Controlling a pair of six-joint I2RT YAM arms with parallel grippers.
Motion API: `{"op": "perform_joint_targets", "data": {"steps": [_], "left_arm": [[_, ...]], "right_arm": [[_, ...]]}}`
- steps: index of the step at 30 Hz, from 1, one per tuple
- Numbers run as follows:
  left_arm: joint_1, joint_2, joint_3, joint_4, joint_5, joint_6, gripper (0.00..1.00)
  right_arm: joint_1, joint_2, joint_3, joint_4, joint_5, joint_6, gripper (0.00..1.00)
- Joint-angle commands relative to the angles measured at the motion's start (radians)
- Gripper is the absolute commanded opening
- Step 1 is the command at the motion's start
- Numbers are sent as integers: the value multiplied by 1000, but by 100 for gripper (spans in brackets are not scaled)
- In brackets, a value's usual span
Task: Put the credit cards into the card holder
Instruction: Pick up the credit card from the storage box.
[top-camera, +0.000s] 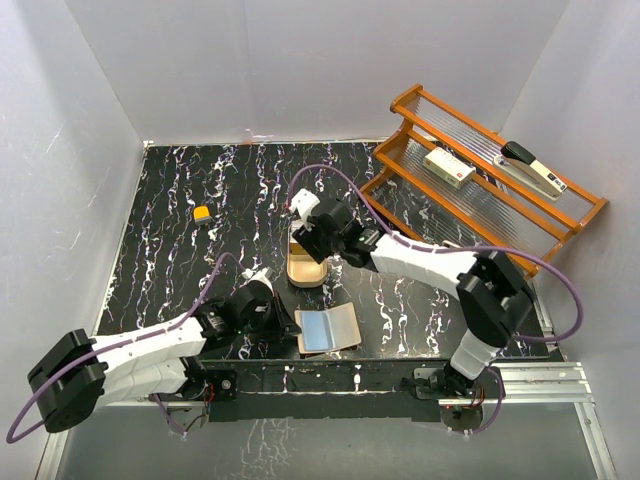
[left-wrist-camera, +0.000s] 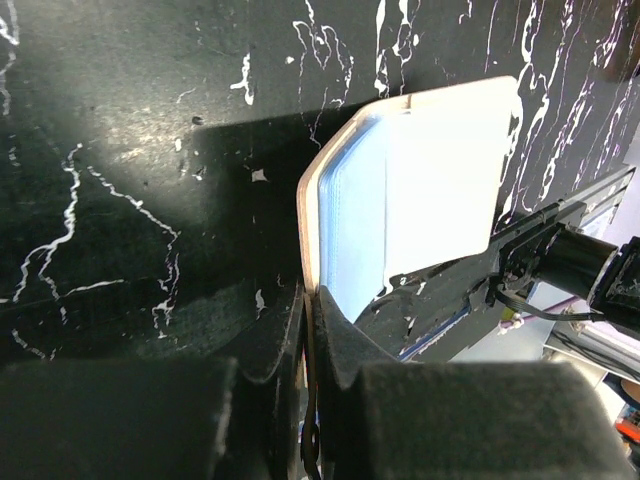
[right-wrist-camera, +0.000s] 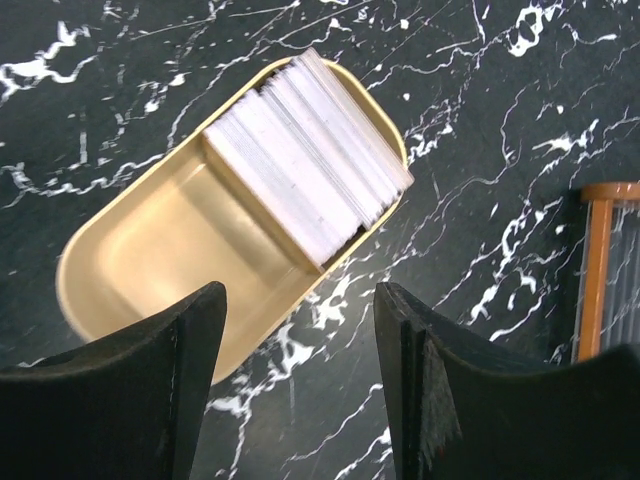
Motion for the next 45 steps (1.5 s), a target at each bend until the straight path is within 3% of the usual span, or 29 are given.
{"op": "perform_joint_targets", "data": {"steps": [1,12,22,34,45], "left_arm": [[-1,-77,20,-100,-58,2,0],[-2,-147,25,-135,-86,19,0],[-2,-136,24,-129,-76,18,0],[-1,-128,24,-127,-77,21,0],[-2,-131,15,-118,-77,19,0]], "right_arm": [[-31,82,129,4,-64,-165,59],[-32,227,207,-48,-135,-293,62],[-33,247,144,68,-8,-335,63],[-32,239,97,169,-9,-396,63],[-32,230,94,192,45,-414,49]]}}
